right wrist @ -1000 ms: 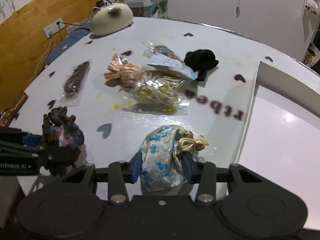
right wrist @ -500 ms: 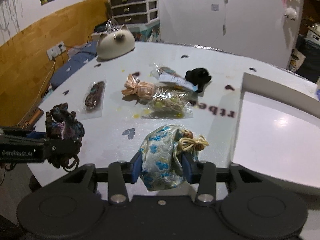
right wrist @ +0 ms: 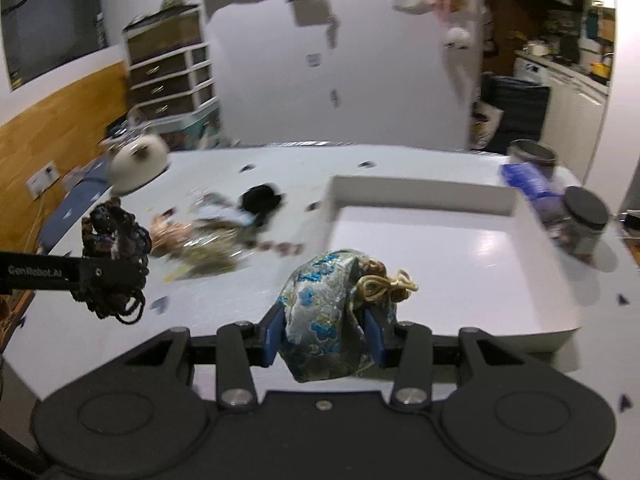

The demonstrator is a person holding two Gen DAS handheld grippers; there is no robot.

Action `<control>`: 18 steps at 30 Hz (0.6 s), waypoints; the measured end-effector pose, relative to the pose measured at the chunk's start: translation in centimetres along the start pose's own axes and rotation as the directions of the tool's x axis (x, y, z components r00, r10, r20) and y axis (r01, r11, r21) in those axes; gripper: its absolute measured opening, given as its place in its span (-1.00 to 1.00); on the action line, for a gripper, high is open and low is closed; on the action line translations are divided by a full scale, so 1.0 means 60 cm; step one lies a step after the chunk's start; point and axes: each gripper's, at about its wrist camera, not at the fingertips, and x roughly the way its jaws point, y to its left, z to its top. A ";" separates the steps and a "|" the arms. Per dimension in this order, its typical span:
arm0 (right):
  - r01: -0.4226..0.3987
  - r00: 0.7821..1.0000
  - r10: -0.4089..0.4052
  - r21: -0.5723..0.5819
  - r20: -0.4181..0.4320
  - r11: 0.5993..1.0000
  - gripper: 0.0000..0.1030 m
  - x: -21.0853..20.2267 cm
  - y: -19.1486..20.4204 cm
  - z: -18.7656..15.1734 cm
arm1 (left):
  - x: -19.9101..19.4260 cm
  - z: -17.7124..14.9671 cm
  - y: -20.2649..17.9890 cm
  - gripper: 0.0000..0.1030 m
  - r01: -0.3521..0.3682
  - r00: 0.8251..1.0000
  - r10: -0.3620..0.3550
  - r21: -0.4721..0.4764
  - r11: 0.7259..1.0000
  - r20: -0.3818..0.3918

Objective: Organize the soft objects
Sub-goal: 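Carry both items into the white box and open both tools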

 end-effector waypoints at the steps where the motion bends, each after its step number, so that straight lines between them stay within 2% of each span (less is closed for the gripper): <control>1: 0.011 1.000 -0.011 0.006 0.008 1.000 -0.15 -0.004 -0.019 0.002 | 0.010 0.005 -0.019 -0.04 0.011 1.000 -0.011 0.009 1.000 -0.001; 11: 0.060 0.998 -0.061 0.047 0.021 0.997 -0.14 0.007 -0.191 0.031 | 0.106 0.045 -0.189 -0.03 0.074 0.997 -0.073 0.071 0.995 -0.011; 18: 0.060 0.998 -0.060 0.063 -0.005 0.996 -0.14 0.031 -0.274 0.038 | 0.168 0.061 -0.266 -0.03 0.081 0.996 -0.077 0.103 0.991 -0.046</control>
